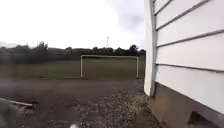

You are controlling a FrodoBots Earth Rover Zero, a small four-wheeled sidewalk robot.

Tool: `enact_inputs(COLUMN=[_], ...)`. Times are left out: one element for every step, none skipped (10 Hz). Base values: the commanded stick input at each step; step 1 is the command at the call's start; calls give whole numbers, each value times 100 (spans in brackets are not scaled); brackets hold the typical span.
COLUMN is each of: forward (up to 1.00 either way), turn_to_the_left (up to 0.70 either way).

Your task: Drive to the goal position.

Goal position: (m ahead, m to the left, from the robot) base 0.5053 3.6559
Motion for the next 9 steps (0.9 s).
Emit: enact_inputs(forward=[6, 6, 6, 6, 6, 6, 6, 6, 6], turn_to_the_left=[0, 0, 0, 0, 0, 0, 0, 0, 0])
